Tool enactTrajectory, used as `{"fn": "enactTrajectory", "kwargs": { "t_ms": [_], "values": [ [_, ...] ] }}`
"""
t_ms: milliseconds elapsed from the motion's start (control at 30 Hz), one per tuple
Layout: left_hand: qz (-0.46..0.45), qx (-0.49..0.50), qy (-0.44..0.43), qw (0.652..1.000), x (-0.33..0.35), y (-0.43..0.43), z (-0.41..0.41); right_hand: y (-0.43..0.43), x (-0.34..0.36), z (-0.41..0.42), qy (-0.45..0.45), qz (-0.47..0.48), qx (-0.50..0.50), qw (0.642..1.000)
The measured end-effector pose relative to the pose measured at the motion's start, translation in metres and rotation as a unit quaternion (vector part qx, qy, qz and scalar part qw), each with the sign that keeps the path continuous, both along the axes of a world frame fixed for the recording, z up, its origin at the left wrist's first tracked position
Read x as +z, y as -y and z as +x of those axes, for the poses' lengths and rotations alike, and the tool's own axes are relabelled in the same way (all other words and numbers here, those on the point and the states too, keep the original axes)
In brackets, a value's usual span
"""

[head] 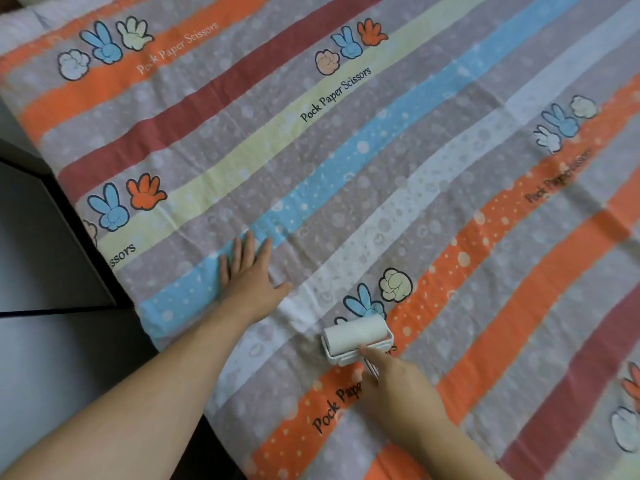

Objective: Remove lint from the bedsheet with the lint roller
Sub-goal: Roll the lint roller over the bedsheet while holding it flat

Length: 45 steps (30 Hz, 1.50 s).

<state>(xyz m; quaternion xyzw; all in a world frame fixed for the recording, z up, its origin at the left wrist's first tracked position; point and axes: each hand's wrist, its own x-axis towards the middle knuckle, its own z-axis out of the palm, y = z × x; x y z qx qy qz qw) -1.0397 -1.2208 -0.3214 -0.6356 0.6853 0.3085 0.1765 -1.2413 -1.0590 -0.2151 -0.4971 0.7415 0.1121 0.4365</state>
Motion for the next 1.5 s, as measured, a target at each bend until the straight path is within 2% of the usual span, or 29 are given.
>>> {"fn": "enactTrajectory", "kwargs": {
  "t_ms": [100, 200, 367, 500, 667, 900, 1000, 1167, 1300, 1400, 1500],
  "values": [
    [0.007, -0.024, 0.013, 1.000, -0.006, -0.003, 0.003, 0.024, 0.024, -0.013, 0.013, -0.003, 0.000, 1.000],
    [0.007, -0.030, 0.015, 0.999, -0.018, -0.004, 0.003, 0.074, 0.029, -0.016, 0.016, -0.070, -0.024, 0.997],
    [0.003, -0.031, -0.011, 0.999, -0.031, -0.003, 0.008, 0.198, -0.011, 0.009, -0.014, -0.182, -0.064, 0.981],
    [0.020, -0.038, -0.025, 0.999, -0.035, 0.000, 0.011, 0.252, -0.044, 0.025, -0.052, -0.164, -0.035, 0.984],
    [0.017, -0.032, -0.022, 0.999, -0.036, -0.001, 0.013, 0.215, -0.051, 0.021, -0.045, -0.134, -0.008, 0.990],
    [-0.036, -0.007, -0.010, 0.999, -0.022, -0.009, 0.009, 0.059, -0.044, 0.008, -0.023, -0.051, 0.013, 0.998],
    [-0.033, 0.000, 0.020, 0.999, -0.007, -0.027, 0.006, -0.002, -0.039, 0.003, -0.002, -0.027, -0.007, 1.000],
    [-0.050, 0.050, 0.046, 0.996, 0.011, -0.092, 0.006, -0.078, -0.023, -0.005, 0.012, -0.002, 0.011, 1.000],
    [-0.067, 0.121, 0.050, 0.989, 0.013, -0.134, 0.026, -0.074, 0.011, -0.009, 0.013, -0.003, 0.046, 0.999],
    [-0.062, 0.216, 0.022, 0.974, 0.011, -0.143, 0.042, -0.031, 0.027, 0.010, 0.051, -0.073, 0.027, 0.996],
    [-0.068, 0.247, -0.008, 0.967, 0.001, -0.148, 0.048, 0.035, 0.008, 0.044, 0.076, -0.130, 0.008, 0.988]
  ]
}}
